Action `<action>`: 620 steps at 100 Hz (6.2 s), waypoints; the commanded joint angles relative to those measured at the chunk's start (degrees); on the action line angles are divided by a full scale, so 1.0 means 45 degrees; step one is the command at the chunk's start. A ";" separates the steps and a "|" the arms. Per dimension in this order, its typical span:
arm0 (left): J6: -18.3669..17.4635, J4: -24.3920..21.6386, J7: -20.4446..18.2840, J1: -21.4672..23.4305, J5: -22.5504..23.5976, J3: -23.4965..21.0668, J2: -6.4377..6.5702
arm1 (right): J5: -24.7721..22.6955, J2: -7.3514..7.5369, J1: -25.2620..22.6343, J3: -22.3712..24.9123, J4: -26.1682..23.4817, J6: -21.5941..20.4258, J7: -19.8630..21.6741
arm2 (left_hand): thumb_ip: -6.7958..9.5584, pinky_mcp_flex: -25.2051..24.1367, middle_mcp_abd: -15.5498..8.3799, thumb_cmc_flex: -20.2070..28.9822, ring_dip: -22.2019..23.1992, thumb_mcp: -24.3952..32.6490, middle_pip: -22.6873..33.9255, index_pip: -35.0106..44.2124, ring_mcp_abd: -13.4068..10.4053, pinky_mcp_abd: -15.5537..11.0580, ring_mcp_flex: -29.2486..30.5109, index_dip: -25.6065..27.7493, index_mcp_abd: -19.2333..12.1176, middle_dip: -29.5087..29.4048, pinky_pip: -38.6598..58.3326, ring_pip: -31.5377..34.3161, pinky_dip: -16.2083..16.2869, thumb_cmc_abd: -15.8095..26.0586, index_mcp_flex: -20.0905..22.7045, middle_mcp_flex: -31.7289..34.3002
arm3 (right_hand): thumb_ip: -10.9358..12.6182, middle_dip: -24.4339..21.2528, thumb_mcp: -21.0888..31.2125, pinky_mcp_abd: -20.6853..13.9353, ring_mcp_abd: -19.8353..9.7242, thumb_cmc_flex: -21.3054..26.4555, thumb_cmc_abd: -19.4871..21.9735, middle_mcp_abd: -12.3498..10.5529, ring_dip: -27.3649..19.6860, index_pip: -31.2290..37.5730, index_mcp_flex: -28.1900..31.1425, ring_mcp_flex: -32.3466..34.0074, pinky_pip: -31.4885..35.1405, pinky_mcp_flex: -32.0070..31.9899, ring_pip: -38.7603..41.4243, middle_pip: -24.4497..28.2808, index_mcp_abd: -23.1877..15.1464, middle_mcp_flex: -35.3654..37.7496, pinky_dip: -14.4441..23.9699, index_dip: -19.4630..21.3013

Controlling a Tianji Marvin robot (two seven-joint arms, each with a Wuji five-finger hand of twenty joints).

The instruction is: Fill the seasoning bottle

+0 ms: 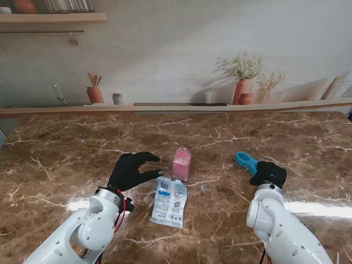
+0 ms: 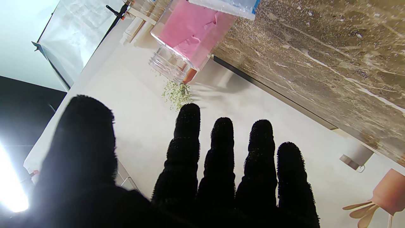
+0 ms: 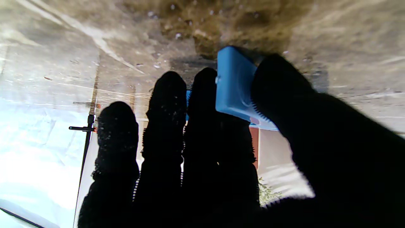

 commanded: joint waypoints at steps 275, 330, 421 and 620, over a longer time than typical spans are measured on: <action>0.4108 -0.2372 0.0414 -0.1997 -0.7220 0.2219 -0.1665 | -0.5712 0.0602 -0.3987 0.0082 -0.7039 -0.5007 -0.4661 | -0.1856 0.3010 0.1143 0.3421 0.4339 1.0065 0.3659 0.7339 0.1260 0.0760 0.8194 0.2412 0.0490 0.4187 0.6478 0.7644 0.5376 -0.4020 0.3143 0.8643 | 0.0905 -0.9285 -0.0729 -0.1851 -0.0520 -0.4744 -0.0964 0.1932 -0.7475 -1.1954 -0.8241 -1.1951 -1.0865 -0.8659 -1.1531 -0.7254 0.4252 -1.3040 -0.2875 -0.4139; 0.4089 -0.2936 -0.0989 -0.1592 -0.8033 0.1701 -0.1233 | -0.6586 0.0710 -0.1562 -0.1230 -0.4700 -0.3022 -0.6277 | -0.1891 0.2827 0.1112 0.3404 0.4584 1.0601 0.4625 0.7669 0.1497 0.0581 0.8328 0.3163 0.0542 0.4108 0.6729 0.8419 0.5596 -0.4106 0.2978 0.8765 | 0.1046 -0.7387 -0.0013 -0.1461 -0.0570 -0.2898 -0.1902 0.1641 -0.7141 -1.0871 -0.8767 -1.1639 -0.9619 -0.8354 -1.0834 -0.5650 0.3760 -1.2456 -0.3294 0.1820; 0.3786 -0.3159 -0.1741 -0.1334 -0.9012 0.1343 -0.1040 | -0.6276 0.0631 -0.0440 -0.1597 -0.3401 -0.3461 -0.8721 | -0.1825 0.2603 0.1202 0.3599 0.4698 1.0336 0.4809 0.7480 0.1616 0.0580 0.8107 0.3372 0.0563 0.4234 0.6631 0.8492 0.5756 -0.3966 0.2925 0.8583 | 0.1576 -0.2592 0.0787 -0.0849 -0.0615 -0.0400 -0.1147 -0.0756 -0.4849 -0.2740 -0.3137 -0.2987 -0.4541 -0.2877 -0.5494 0.2200 -0.0086 -0.4559 -0.2801 0.6099; 0.0857 -0.1651 -0.0753 -0.1822 -0.4794 0.1913 -0.0821 | -0.5764 0.0592 -0.1044 -0.1509 -0.3900 -0.4109 -0.6961 | -0.1738 0.1522 -0.0328 0.4857 0.5915 0.9429 0.2319 0.7362 0.1227 0.0266 0.5996 0.5961 -0.2370 0.9019 0.4534 0.6629 0.5486 -0.3663 0.3347 0.7007 | -0.0928 -0.4850 -0.0235 -0.1470 -0.1042 -0.0748 -0.2438 0.0564 -0.4173 0.0405 0.0526 -1.0326 -0.4509 -0.6079 -0.5344 -0.1977 -0.3810 -0.9992 -0.1080 0.8905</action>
